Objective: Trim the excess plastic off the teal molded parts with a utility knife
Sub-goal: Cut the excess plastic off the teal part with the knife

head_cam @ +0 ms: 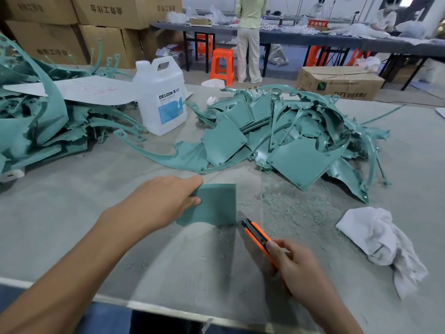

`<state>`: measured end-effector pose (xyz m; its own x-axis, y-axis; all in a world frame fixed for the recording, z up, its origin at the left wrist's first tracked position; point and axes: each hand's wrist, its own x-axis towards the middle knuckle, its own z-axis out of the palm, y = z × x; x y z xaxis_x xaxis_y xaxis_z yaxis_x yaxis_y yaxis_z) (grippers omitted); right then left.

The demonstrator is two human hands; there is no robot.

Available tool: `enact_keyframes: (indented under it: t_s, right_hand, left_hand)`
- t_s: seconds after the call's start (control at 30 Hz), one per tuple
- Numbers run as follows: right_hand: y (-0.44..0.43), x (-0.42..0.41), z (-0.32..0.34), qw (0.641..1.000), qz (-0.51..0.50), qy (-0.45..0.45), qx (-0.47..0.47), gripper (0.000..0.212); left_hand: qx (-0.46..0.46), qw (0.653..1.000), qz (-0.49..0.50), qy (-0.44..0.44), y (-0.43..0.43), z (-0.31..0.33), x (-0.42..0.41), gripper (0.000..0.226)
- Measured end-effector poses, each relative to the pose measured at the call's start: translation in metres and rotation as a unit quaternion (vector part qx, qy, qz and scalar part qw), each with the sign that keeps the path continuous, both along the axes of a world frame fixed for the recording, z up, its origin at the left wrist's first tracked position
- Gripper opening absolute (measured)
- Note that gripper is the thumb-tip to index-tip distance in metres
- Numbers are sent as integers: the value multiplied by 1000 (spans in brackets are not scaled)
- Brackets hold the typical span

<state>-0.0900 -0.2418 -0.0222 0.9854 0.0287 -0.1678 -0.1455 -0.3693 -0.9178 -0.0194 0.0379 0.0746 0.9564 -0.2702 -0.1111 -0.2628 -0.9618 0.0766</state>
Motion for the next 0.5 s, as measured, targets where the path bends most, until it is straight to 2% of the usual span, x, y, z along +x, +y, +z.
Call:
enact_keyframes:
  t_s: [0.17,0.37,0.5]
  right_hand:
    - [7,-6,20,999,3,-46,12,31]
    - [15,-13,74,972,12,-49,229,30]
    - [10,-7,55,980,-52,-60,180,26]
  left_hand:
    - [7,1000,-15,-11,-5,-1,-2,34]
    - [-16,1000,-9,-6,1,-6,-5,36]
    - [-21,1000,-15,-16,2,-8,-7,36]
